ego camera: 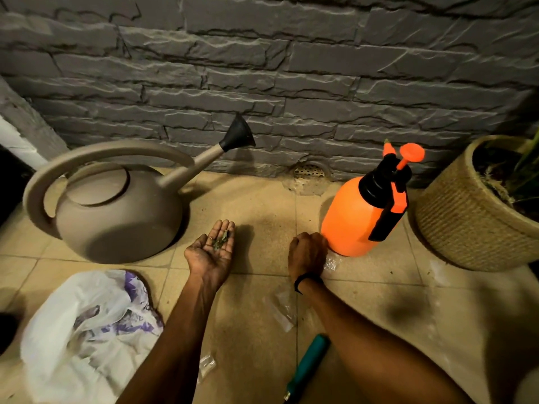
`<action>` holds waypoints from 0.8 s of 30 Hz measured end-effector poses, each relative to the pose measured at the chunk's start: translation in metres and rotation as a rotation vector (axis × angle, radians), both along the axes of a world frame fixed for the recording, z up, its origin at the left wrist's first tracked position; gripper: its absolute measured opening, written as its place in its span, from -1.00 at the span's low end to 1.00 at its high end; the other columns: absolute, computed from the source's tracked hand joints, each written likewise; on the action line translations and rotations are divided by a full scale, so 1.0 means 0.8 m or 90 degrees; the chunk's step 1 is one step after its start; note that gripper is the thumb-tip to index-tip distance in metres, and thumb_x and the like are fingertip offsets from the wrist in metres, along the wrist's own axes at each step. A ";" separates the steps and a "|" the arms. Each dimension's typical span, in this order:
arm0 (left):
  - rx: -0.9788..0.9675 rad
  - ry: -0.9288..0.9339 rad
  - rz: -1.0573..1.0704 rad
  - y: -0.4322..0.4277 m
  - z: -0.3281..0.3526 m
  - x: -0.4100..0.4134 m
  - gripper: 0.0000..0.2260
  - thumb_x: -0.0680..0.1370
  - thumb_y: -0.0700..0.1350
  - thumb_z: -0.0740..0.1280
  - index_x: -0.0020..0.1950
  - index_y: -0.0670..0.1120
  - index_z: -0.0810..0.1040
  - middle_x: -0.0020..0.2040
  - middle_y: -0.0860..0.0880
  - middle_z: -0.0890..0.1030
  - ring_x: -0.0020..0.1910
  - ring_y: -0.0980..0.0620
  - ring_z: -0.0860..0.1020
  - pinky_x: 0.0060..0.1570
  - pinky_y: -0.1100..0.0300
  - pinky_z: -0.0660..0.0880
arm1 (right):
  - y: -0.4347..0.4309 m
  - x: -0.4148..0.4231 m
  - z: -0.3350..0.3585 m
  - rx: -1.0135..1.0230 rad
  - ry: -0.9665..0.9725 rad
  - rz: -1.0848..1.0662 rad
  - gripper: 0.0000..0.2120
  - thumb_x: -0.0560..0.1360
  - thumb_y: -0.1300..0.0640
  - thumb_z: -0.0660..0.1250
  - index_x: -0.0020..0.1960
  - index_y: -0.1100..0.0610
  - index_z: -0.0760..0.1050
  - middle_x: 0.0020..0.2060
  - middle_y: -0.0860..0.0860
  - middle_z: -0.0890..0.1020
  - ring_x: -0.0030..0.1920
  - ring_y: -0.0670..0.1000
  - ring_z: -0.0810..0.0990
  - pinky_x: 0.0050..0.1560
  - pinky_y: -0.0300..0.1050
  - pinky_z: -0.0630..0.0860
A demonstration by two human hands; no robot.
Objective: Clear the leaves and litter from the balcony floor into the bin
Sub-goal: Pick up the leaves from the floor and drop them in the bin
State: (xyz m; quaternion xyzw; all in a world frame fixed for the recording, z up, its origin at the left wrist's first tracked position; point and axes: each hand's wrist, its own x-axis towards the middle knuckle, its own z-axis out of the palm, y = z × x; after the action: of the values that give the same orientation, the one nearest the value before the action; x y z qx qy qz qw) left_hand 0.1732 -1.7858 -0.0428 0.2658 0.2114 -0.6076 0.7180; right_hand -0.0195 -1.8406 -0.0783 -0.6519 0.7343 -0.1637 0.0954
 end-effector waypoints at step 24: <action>-0.012 0.064 0.087 0.030 -0.028 0.059 -0.73 0.56 -0.14 0.06 -0.26 -0.13 0.47 -0.34 -0.03 0.42 -0.42 0.05 0.36 -0.44 0.24 0.33 | 0.000 0.100 0.013 0.094 -0.283 0.231 -0.82 0.54 0.17 0.37 0.10 0.14 0.67 -0.01 0.13 0.66 0.04 0.09 0.60 0.11 -0.11 0.51</action>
State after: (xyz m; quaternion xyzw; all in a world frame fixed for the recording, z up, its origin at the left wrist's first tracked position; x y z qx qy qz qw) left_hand 0.2203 -1.7615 -0.0652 0.2133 0.2593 -0.5714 0.7488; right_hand 0.0605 -1.8405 -0.0681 -0.7120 0.5766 -0.2289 0.3290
